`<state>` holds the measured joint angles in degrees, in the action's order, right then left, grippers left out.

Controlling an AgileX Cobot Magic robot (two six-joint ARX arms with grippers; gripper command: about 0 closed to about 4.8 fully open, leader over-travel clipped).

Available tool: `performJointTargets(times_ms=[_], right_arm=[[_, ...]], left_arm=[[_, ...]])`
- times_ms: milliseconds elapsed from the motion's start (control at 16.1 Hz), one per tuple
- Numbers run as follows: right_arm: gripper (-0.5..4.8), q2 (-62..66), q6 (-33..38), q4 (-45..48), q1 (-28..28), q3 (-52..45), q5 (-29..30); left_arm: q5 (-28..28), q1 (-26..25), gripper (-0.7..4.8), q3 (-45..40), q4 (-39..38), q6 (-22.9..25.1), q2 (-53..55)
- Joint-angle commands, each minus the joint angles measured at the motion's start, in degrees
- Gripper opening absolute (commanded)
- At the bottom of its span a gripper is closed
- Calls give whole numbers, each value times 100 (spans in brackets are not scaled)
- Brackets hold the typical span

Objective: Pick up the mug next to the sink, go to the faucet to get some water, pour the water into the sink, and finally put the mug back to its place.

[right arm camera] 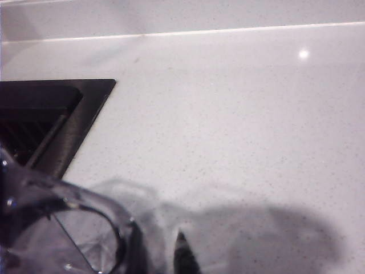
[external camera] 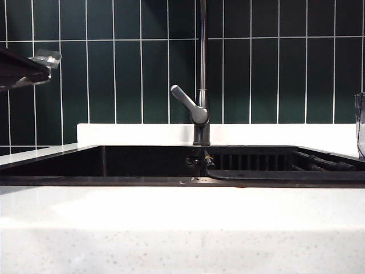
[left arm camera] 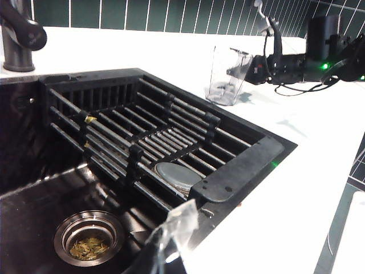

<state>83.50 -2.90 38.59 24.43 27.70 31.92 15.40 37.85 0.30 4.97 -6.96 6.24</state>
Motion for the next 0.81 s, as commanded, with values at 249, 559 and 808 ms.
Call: performJointTargets(times_ms=[249,559,808], right_arm=[[127,-17,-33,-2,0,0,13],[127,-20,-33,-214,-4,-2,-2],[127,-24,-31,-310,-7,-4,15]], left_arm=[[26,7,-5,13,11,63,7],[26,7,-5,13,-22,76,7],[26,7,-5,13,-22,96,7]])
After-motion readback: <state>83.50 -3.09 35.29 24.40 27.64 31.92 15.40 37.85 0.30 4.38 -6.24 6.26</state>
